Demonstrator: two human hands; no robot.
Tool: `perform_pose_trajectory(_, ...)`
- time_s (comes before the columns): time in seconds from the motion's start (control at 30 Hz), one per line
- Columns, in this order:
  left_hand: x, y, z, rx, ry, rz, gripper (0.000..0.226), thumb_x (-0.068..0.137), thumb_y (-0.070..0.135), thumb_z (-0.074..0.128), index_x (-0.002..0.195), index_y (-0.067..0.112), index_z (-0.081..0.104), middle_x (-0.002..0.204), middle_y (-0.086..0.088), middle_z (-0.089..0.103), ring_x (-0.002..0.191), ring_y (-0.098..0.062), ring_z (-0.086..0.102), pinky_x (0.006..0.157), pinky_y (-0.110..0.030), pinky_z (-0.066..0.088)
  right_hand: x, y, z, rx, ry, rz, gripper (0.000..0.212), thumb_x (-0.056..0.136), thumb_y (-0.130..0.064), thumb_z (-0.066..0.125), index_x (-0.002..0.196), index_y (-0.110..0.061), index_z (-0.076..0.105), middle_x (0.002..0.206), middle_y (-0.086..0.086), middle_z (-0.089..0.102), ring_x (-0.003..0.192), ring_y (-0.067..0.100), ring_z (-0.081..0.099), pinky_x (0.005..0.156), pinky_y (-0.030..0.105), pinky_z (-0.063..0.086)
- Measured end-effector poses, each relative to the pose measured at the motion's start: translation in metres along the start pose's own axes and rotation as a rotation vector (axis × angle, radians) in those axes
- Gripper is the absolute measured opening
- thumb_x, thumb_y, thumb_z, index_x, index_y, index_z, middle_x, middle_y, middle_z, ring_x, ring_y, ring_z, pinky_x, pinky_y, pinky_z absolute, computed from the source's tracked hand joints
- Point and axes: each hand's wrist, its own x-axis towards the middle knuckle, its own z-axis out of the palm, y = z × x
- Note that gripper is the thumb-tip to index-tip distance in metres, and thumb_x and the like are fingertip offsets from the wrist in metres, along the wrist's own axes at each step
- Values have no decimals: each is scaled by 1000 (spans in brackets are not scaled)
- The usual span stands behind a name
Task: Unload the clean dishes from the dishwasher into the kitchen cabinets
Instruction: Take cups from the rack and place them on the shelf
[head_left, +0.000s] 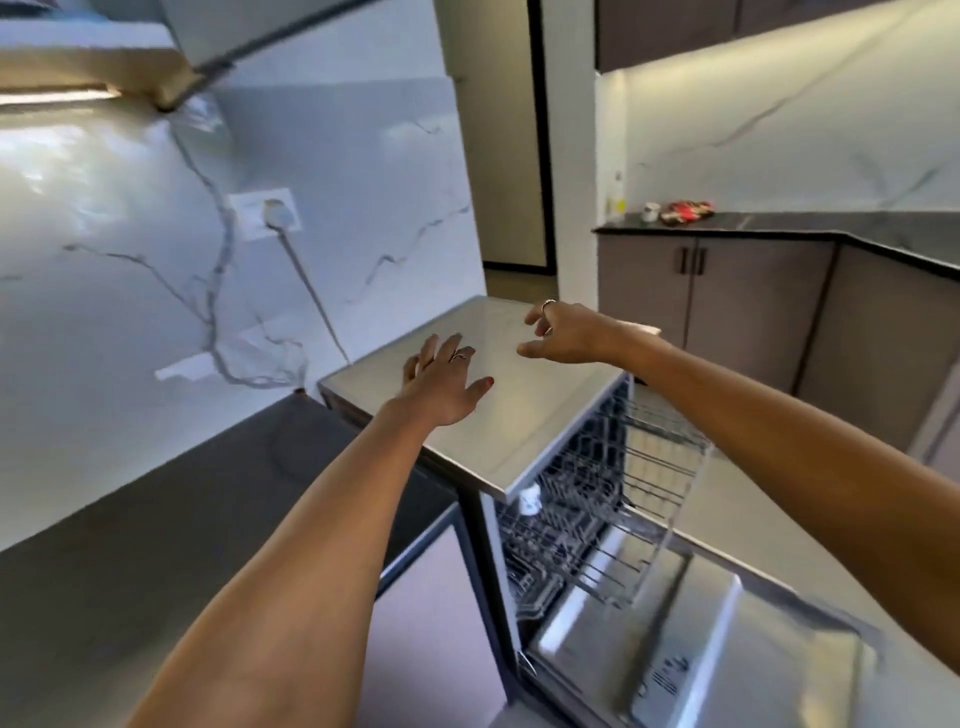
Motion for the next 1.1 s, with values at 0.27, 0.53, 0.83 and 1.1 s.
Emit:
perform_pose_trajectory(0.27, 14, 97, 74, 51, -199, 122, 62, 98, 44, 39, 151, 17, 19, 161, 2, -1, 147, -24, -10, 117, -43, 4, -38, 131, 12, 48, -71, 233, 52, 89, -33, 61, 131, -5, 49, 111, 8, 59, 99, 20, 54, 80, 27, 42)
perform_pose_trajectory(0.53, 7, 175, 145, -4, -362, 68, 66, 97, 33, 46, 152, 20, 13, 161, -1, -5, 147, -24, -12, 118, -50, -3, -63, 240, 22, 137, -204, 274, 55, 91, -32, 58, 135, -4, 43, 132, 13, 53, 120, 25, 51, 104, 35, 40)
perform_pose_trajectory(0.83, 3, 208, 215, -9, -494, 10, 69, 97, 36, 45, 153, 17, 9, 160, -1, -5, 147, -27, -8, 117, -50, -1, -55, 312, 74, 214, -332, 274, 47, 91, -28, 59, 127, 0, 50, 117, 16, 58, 104, 24, 55, 88, 28, 42)
perform_pose_trajectory(1.1, 46, 175, 295, 15, -519, -96, 72, 97, 35, 46, 153, 19, 3, 161, -1, -3, 148, -25, -4, 118, -47, 3, -30, 363, 177, 228, -411, 361, 49, 95, -32, 53, 131, 0, 48, 131, 18, 53, 119, 28, 51, 95, 30, 41)
